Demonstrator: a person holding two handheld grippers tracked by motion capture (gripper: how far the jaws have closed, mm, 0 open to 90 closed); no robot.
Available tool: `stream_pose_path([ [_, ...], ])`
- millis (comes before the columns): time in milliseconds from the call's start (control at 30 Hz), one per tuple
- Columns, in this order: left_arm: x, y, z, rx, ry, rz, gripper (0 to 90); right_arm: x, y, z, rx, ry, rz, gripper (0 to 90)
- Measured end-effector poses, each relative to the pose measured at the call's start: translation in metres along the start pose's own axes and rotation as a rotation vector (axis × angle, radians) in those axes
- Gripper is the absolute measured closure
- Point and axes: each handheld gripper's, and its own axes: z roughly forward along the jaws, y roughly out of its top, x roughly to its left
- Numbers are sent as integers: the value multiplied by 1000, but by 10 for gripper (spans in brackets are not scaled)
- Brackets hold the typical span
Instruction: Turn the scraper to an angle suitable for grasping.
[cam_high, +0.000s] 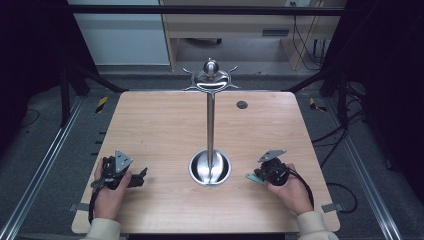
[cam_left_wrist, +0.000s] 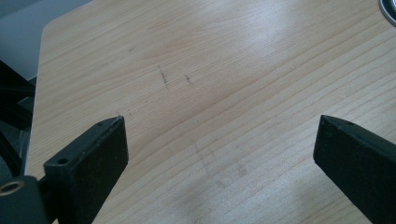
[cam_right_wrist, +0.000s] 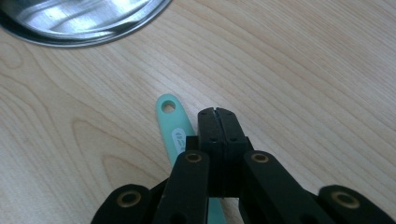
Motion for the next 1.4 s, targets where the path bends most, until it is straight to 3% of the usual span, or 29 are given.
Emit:
stream_pose_path([
  [100,0,0,0,2,1,1,29,-1,4,-4,-13,3,-13,900],
  [233,0,-1,0,6,1,4,29,0,11,-9,16,1,-47,900],
  [433,0,0,0,7,3,7,29,8,25,-10,151,26,-134,844],
  [700,-1,0,0,7,-1,9,29,7,38,-12,236,35,-215,779],
  [900,-2,-1,1,10,-3,10,29,5,37,-10,292,80,-219,711],
  [1400,-2,-1,2,18,-5,14,29,0,36,0,370,114,-216,673],
])
